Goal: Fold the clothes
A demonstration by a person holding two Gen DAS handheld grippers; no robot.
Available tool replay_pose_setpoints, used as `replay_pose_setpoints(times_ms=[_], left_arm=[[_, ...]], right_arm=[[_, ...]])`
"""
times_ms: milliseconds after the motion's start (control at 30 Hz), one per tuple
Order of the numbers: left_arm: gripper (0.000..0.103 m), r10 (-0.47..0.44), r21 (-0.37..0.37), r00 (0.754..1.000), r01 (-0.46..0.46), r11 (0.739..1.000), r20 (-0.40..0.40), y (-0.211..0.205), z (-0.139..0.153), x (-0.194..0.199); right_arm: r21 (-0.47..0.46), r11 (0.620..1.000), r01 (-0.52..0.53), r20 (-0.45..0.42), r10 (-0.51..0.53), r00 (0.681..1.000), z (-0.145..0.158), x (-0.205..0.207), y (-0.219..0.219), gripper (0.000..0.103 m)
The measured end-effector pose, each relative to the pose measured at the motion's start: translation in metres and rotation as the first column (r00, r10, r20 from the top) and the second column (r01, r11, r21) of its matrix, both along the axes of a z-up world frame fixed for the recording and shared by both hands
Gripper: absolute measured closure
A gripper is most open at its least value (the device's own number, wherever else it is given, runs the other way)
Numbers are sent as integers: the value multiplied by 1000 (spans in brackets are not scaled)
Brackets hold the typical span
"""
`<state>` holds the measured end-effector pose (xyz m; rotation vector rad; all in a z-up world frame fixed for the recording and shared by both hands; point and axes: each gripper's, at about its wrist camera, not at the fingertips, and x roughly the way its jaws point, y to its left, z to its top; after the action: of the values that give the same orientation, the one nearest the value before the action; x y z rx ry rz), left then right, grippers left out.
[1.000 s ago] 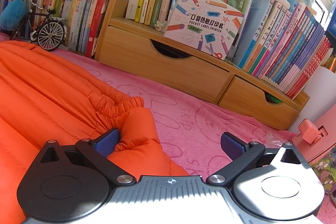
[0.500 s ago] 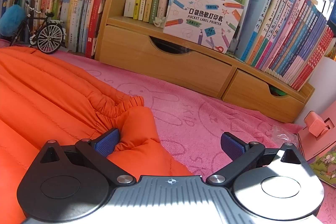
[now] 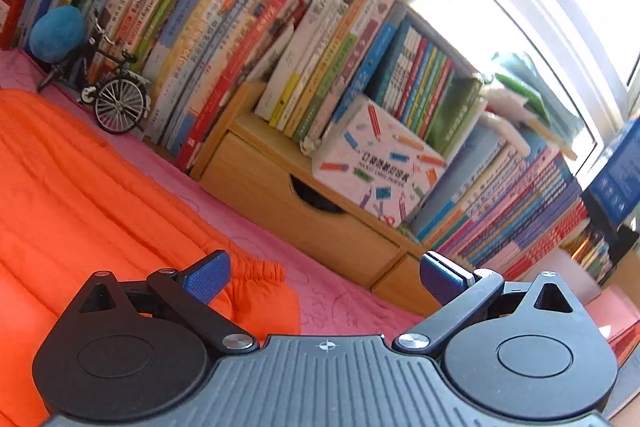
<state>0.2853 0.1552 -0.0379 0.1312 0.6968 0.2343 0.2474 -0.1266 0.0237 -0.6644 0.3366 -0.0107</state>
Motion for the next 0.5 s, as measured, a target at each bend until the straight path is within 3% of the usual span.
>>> replay_pose_setpoints(times_ms=[133, 233, 367, 500], left_arm=[[0, 0, -4, 1000, 0, 1000, 0, 1, 1, 0], [0, 1, -3, 1000, -1, 1000, 0, 1, 1, 0], [0, 2, -6, 1000, -2, 1000, 0, 1, 2, 0], [0, 0, -9, 1000, 0, 1000, 0, 1, 2, 1]], right_arm=[[-21, 983, -180, 18, 181, 983, 18, -9, 68, 1], [-56, 965, -257, -14, 256, 966, 5, -6, 120, 1], [-68, 962, -263, -82, 257, 963, -27, 1, 151, 1], [-34, 982, -187, -96, 184, 978, -43, 12, 130, 1]])
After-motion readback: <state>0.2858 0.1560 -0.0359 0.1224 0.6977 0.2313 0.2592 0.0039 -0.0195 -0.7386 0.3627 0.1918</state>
